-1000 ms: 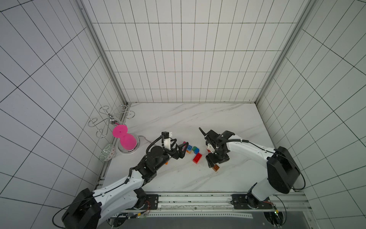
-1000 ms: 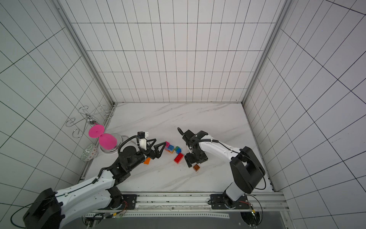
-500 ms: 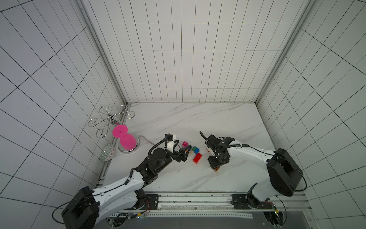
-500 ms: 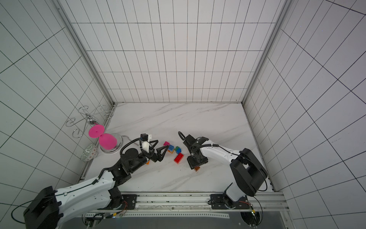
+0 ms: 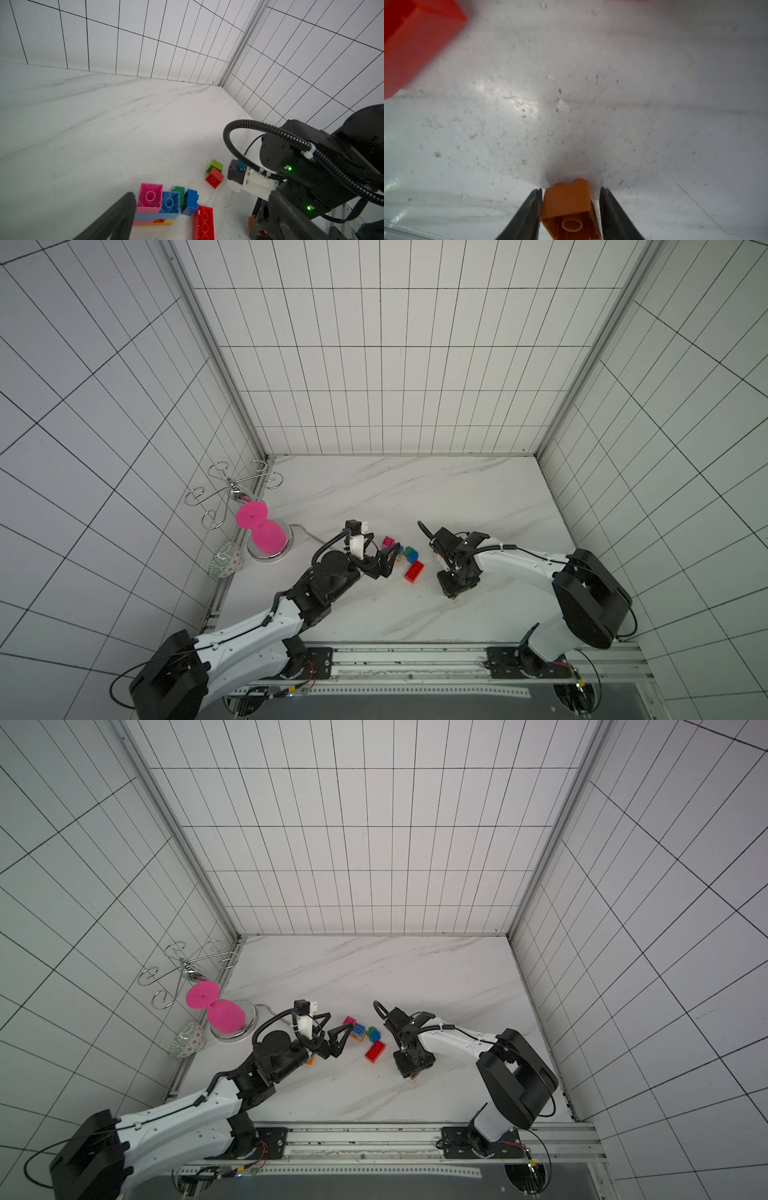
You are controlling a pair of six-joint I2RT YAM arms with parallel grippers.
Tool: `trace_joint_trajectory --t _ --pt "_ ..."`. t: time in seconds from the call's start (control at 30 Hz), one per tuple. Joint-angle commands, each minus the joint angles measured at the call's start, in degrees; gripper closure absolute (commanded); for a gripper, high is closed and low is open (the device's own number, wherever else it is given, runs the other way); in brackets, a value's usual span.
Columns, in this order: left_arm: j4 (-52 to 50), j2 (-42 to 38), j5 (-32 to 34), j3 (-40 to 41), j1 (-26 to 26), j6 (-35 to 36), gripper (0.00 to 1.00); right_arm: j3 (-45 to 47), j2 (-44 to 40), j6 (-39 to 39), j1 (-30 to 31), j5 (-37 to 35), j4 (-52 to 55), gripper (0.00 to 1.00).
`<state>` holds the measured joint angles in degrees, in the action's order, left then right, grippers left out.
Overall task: Assemble the letter p with lego
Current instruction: Pick up the lego brick from the center of the board.
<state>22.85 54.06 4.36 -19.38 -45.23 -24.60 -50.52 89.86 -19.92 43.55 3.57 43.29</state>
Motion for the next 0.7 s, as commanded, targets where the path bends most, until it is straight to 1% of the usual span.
trace_joint_trajectory --t 0.0,0.07,0.1,0.23,0.3,0.37,0.5,0.57,0.67 --pt "-0.78 -0.94 3.51 0.06 0.23 -1.16 0.02 1.48 0.57 -1.67 1.15 -0.29 0.64 0.51" --pt "0.18 -1.64 3.06 1.05 1.25 -1.95 0.02 1.47 0.59 -1.87 1.37 -0.71 1.00 0.51" --pt "0.86 -1.92 2.64 1.58 1.96 -2.69 0.02 1.31 0.49 -2.04 1.60 -0.96 1.23 0.53" --pt "2.98 -2.63 -0.37 3.56 6.23 -5.96 0.02 0.72 -1.19 -2.73 2.36 -2.21 2.18 0.75" --pt "3.31 -2.74 -1.98 4.29 8.72 -7.65 0.02 -0.43 -3.02 -2.68 2.68 -2.93 2.83 0.81" --pt "3.83 -2.71 -3.21 4.90 10.71 -9.23 0.02 -2.26 -4.92 -1.79 2.89 -3.05 3.20 0.83" --pt "4.31 -1.40 -5.36 5.46 14.34 -12.04 0.02 -8.25 -7.27 2.41 2.86 -2.79 3.32 0.87" --pt "4.35 -0.36 -6.59 5.53 16.15 -13.38 0.02 -12.04 -6.71 5.24 2.86 -2.22 3.37 0.88" --pt "5.05 0.54 -8.71 6.18 18.95 -15.30 0.02 -19.13 -3.02 9.50 2.86 -0.11 4.09 0.88"
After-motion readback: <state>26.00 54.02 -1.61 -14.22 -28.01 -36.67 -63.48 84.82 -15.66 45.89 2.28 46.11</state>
